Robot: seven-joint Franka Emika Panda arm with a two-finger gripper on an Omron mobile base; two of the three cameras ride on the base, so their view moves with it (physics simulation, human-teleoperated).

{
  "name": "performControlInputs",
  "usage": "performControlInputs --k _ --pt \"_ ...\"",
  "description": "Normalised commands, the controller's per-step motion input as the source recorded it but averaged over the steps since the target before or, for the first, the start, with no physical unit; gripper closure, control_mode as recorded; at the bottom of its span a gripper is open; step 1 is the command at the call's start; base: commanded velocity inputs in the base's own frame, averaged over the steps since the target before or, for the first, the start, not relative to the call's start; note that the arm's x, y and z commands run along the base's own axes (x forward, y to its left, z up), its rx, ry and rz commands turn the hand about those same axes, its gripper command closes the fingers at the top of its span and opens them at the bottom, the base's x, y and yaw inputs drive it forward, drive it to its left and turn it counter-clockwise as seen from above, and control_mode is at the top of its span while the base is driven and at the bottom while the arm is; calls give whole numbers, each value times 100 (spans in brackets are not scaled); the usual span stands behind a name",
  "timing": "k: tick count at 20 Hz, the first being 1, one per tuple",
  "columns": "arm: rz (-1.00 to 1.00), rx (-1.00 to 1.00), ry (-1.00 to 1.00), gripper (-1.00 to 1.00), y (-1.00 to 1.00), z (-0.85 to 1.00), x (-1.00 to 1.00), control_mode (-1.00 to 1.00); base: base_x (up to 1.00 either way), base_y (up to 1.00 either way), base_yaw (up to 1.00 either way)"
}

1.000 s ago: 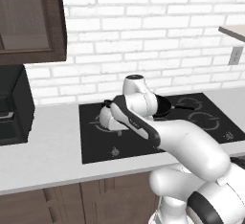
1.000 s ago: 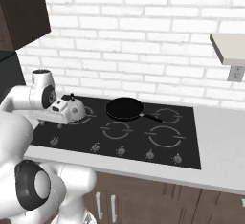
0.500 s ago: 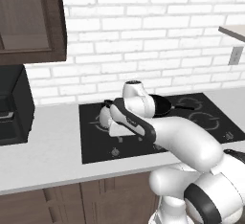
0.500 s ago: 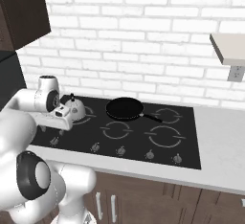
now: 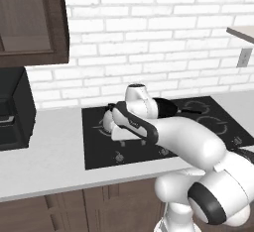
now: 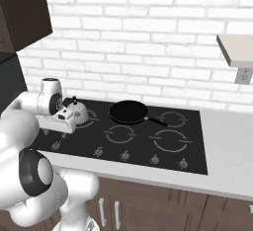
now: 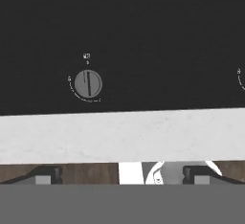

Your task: Pick the kettle from the counter and place it on a stove burner. Then turn the burner on.

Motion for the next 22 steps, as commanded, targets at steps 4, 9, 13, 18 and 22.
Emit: performControlInputs --k 4,9,13,18,22 --pt "-2 -1 0 -100 20 -9 22 -100 0 0 0" --pt "-1 -1 0 -100 24 -19 21 -100 0 0 0" --pt "0 0 0 -100 10 -32 29 -100 0 0 0" --pt "0 0 0 -100 0 -34 20 -100 0 0 0" --pt "0 0 0 -100 0 -30 3 -100 0 0 0"
